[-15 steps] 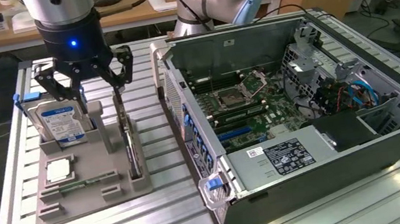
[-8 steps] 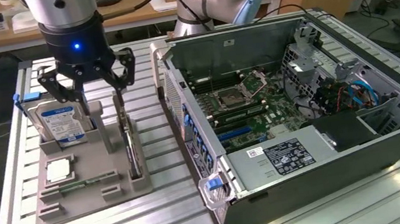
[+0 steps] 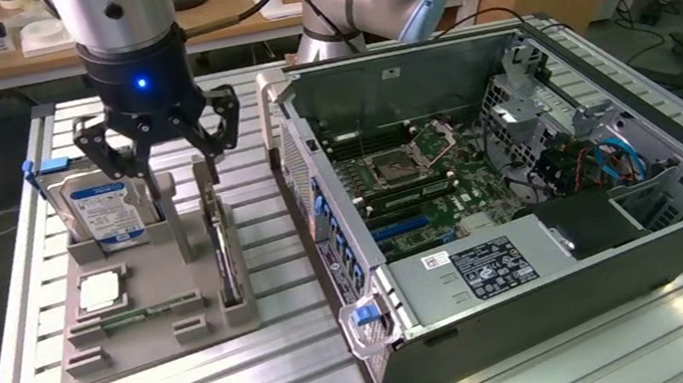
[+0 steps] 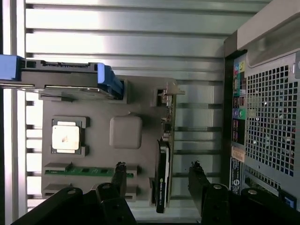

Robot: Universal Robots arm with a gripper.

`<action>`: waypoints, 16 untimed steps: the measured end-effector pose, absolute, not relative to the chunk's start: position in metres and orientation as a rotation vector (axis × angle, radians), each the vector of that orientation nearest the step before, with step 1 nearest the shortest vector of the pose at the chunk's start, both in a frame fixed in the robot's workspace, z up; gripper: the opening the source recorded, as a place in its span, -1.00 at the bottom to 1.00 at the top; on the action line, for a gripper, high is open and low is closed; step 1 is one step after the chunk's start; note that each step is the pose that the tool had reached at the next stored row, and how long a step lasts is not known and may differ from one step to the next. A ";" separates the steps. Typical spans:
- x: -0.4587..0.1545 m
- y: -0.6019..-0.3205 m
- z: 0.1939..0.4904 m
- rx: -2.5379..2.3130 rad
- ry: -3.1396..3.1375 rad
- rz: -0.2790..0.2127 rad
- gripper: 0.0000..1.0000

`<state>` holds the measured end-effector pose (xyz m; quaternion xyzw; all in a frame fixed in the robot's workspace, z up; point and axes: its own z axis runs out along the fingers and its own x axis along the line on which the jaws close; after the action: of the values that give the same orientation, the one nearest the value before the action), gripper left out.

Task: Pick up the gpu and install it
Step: 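Pick up the gpu and move the gpu toward the slot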

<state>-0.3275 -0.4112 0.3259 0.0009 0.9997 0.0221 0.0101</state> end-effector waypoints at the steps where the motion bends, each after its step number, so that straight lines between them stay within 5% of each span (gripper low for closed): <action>1: -0.327 -0.413 0.325 0.003 3.121 0.069 0.29; 16: -0.317 -0.435 0.301 -0.009 3.125 0.069 0.29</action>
<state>-0.3170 -0.4351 0.3009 -0.0029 0.9997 0.0222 0.0077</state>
